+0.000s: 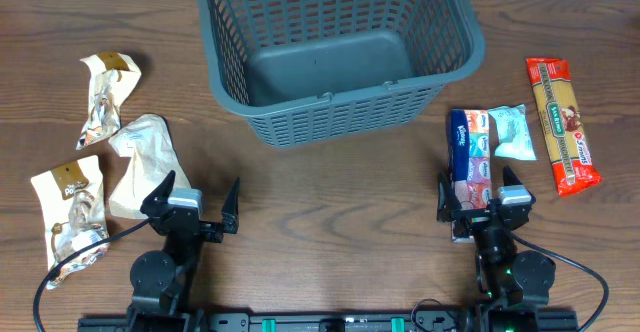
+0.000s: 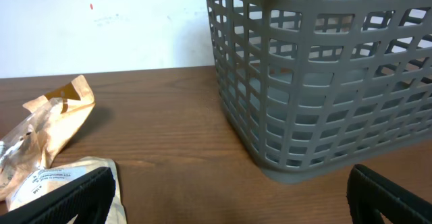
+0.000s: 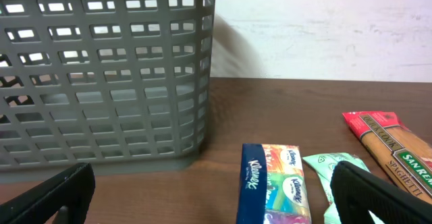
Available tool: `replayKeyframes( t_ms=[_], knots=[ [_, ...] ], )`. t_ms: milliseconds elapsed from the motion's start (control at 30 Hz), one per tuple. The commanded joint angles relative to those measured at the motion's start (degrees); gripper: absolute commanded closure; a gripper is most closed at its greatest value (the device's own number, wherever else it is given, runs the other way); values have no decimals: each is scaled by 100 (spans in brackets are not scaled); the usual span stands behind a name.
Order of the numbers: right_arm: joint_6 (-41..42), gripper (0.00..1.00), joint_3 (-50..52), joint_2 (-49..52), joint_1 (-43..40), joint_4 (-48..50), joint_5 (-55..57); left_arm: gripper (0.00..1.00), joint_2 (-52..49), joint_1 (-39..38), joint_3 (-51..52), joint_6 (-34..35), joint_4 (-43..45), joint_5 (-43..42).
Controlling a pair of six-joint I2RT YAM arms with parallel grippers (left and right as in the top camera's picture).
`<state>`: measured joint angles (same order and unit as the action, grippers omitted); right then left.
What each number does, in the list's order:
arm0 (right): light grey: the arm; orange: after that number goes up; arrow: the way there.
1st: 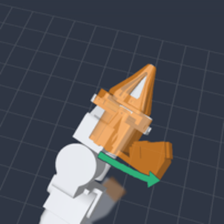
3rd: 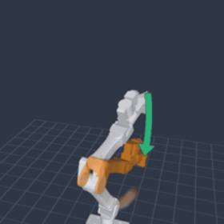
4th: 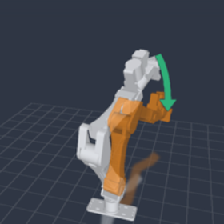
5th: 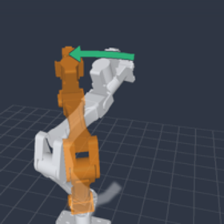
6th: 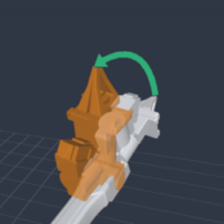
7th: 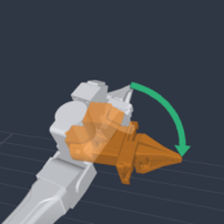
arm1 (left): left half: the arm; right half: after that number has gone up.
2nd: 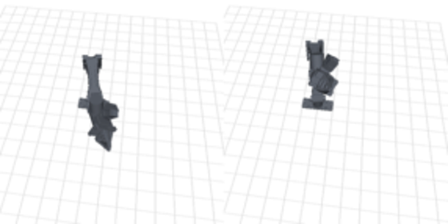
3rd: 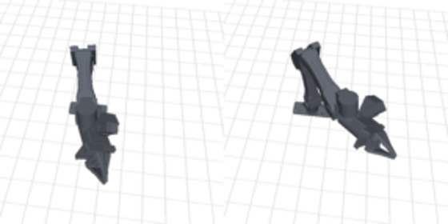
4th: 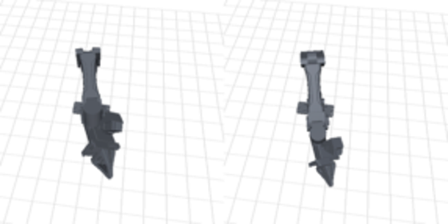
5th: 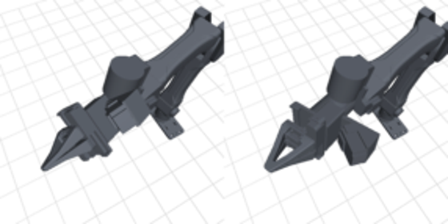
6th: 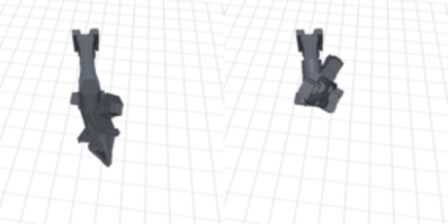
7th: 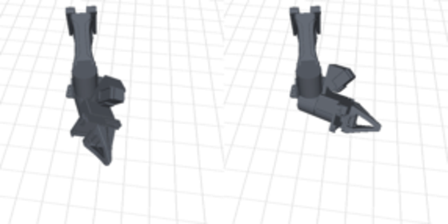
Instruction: Pack container
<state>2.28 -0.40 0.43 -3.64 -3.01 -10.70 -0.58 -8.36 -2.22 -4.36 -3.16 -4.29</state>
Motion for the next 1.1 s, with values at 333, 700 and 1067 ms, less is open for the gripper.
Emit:
replayKeyframes(
  t_ms=[333, 700, 1067],
  knots=[
    [-66, 1, 9, -13, -46, -24, -24, 1, 35, 2, 195, -33, -55, -22],
    [1008, 1, -208, 11, -50, 181, -24, 1, -133, 2, -101, 1182, -90, 90],
    [723, 1, -2376, 1681, -398, -817, -267, 1, -2396, 2, -2568, 1198, -1285, 391]
  ],
)
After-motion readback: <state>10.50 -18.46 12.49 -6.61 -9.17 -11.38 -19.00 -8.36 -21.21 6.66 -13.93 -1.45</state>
